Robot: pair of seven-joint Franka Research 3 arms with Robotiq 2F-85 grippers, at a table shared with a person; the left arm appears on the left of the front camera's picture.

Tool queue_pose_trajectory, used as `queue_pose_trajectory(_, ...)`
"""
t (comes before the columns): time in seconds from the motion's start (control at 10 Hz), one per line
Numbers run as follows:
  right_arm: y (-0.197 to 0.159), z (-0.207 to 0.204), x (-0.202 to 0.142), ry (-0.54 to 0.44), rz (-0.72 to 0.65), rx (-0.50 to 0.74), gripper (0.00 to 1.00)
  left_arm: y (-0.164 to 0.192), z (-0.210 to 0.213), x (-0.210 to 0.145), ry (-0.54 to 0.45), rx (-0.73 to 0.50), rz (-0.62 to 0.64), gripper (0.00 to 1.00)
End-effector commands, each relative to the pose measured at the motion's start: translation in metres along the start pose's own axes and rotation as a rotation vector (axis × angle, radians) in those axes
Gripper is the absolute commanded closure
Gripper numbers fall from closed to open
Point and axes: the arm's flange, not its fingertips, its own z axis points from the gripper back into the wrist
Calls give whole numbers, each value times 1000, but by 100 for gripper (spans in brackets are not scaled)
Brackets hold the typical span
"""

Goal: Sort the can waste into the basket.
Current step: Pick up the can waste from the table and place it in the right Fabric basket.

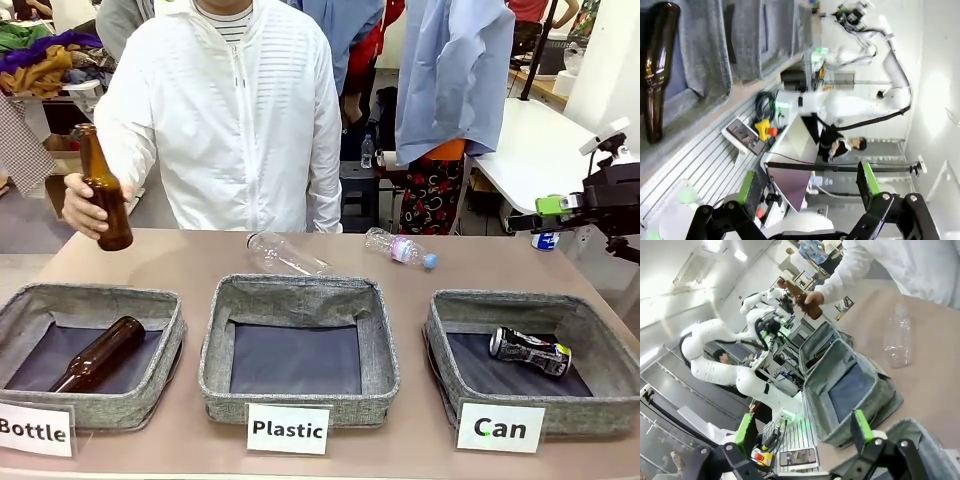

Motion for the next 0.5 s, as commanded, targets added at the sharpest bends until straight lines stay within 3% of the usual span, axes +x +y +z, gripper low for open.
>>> queue_pose_trajectory(0.0, 2, 4, 1, 3, 17, 4, 0, -8, 47, -84, -188, -23, -118, 0)
queue_pose_trajectory(0.2, 2, 4, 1, 3, 17, 4, 0, 13, 80, -131, -384, -157, -172, 0)
queue_pose_trajectory(0.4, 2, 4, 1, 3, 17, 4, 0, 32, 93, -147, -486, -249, -179, 0)
